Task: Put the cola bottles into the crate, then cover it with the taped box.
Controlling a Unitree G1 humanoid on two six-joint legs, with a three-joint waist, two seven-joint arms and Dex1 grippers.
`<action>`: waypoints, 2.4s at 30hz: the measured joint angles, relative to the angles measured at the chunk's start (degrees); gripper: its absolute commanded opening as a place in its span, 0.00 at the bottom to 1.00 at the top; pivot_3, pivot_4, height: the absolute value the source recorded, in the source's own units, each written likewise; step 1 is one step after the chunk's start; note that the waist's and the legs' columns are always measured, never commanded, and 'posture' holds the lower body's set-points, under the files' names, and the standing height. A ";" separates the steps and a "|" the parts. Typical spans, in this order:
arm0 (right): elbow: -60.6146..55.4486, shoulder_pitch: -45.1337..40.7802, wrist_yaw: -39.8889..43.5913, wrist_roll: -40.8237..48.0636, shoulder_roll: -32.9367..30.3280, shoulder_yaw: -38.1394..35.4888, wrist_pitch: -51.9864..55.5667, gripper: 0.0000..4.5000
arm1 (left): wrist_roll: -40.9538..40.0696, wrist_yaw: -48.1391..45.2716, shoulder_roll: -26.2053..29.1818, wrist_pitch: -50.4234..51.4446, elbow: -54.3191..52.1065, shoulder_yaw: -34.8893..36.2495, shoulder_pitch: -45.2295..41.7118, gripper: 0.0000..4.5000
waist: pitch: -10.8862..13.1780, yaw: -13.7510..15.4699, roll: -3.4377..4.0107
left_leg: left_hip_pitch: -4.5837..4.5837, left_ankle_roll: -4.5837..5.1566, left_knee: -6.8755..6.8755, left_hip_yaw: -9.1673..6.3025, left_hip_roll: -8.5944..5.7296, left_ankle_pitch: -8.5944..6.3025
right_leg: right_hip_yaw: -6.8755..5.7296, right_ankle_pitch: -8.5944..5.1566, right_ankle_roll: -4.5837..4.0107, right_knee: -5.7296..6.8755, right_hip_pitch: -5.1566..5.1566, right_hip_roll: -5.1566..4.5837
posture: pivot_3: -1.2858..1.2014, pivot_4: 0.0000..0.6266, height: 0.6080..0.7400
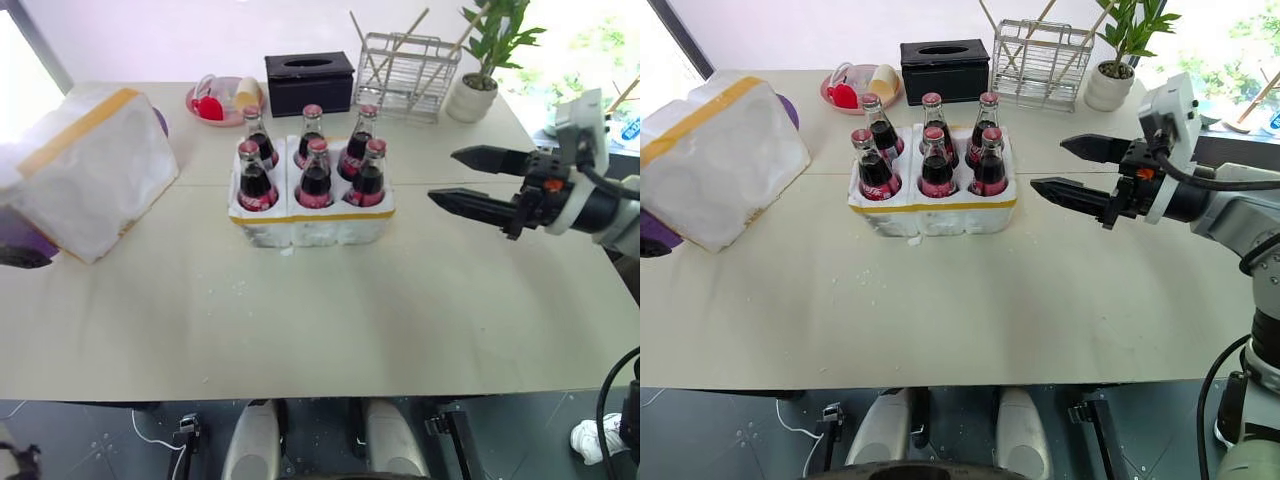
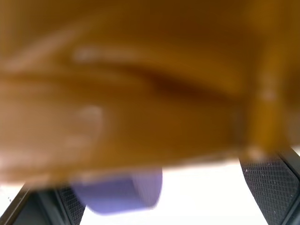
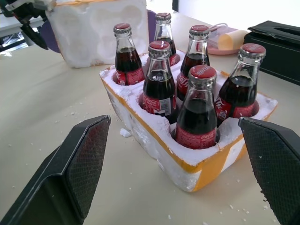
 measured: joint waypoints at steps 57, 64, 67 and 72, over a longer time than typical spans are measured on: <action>-3.16 11.15 -9.95 0.46 3.84 -2.53 -3.70 1.00 | 17.49 47.96 -10.52 -18.32 -73.86 4.12 28.50 0.41 | -0.08 -0.12 -0.17 | 0.24 0.02 0.07 -0.11 -0.01 0.02 | 0.06 0.20 0.33 0.05 0.38 0.12 | 0.52 0.24 1.00; -2.34 10.41 -10.32 0.47 4.19 -2.39 -3.77 1.00 | 16.38 47.88 -11.04 -18.80 -76.49 4.55 33.50 1.00 | -0.09 -0.07 -0.17 | 0.23 0.02 0.08 -0.12 -0.01 0.02 | 0.06 0.20 0.33 0.04 0.39 0.12 | 0.52 0.24 1.00; -2.04 10.26 -10.35 0.44 4.36 -2.23 -3.96 1.00 | 15.36 47.65 -10.83 -18.30 -78.49 6.32 37.40 1.00 | -0.09 -0.07 -0.16 | 0.24 0.02 0.07 -0.12 -0.01 0.02 | 0.06 0.20 0.33 0.05 0.39 0.12 | 0.52 0.24 1.00; -2.13 11.43 -10.83 0.48 4.92 -2.45 -4.27 1.00 | 1.13 41.94 -14.99 -7.76 -87.18 18.22 52.28 1.00 | -0.10 -0.51 -0.14 | 0.26 0.03 0.06 -0.15 0.03 0.01 | 0.06 0.19 0.32 0.09 0.38 0.13 | 0.52 0.24 1.00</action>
